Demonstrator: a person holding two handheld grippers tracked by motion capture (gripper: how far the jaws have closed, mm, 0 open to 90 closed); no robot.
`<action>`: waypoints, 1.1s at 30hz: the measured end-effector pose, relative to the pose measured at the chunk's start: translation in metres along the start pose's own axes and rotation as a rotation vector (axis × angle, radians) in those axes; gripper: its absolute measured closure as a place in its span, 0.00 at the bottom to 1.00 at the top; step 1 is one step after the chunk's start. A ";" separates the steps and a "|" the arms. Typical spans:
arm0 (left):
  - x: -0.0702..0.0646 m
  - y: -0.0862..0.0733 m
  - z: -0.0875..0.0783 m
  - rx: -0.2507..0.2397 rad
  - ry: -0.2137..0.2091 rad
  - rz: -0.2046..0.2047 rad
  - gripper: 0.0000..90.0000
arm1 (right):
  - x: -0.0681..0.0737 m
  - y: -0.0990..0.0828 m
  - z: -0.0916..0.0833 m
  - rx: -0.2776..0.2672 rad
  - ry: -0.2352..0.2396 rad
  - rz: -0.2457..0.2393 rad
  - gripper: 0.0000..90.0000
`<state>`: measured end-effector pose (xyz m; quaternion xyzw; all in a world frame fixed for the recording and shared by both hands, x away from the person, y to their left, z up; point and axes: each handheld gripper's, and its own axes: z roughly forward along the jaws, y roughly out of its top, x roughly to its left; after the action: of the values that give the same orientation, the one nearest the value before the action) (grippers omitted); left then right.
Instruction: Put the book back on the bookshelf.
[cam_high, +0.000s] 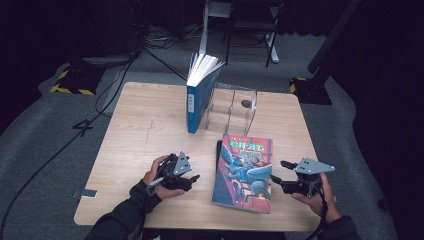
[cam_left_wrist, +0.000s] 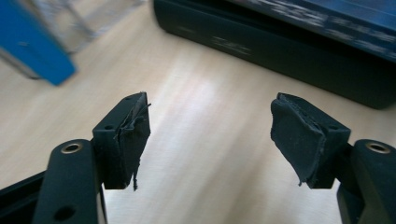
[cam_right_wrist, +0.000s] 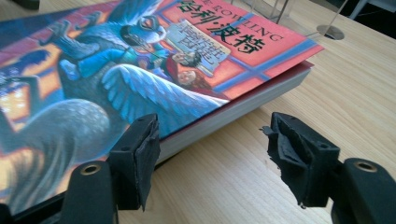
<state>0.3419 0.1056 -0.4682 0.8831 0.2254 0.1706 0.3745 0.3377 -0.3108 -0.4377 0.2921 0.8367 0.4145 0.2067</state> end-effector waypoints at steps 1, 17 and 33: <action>-0.003 -0.002 0.001 -0.003 -0.017 0.000 0.31 | 0.001 0.001 0.000 0.001 0.008 0.002 0.38; -0.030 -0.021 0.015 0.087 -0.112 0.019 0.31 | 0.015 0.008 0.008 0.114 0.196 0.060 0.29; -0.017 -0.020 0.029 0.063 -0.195 -0.017 0.20 | 0.007 0.009 0.017 0.154 0.278 0.106 0.20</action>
<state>0.3360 0.0919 -0.5047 0.9048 0.2008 0.0735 0.3683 0.3453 -0.2918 -0.4413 0.2907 0.8699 0.3961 0.0440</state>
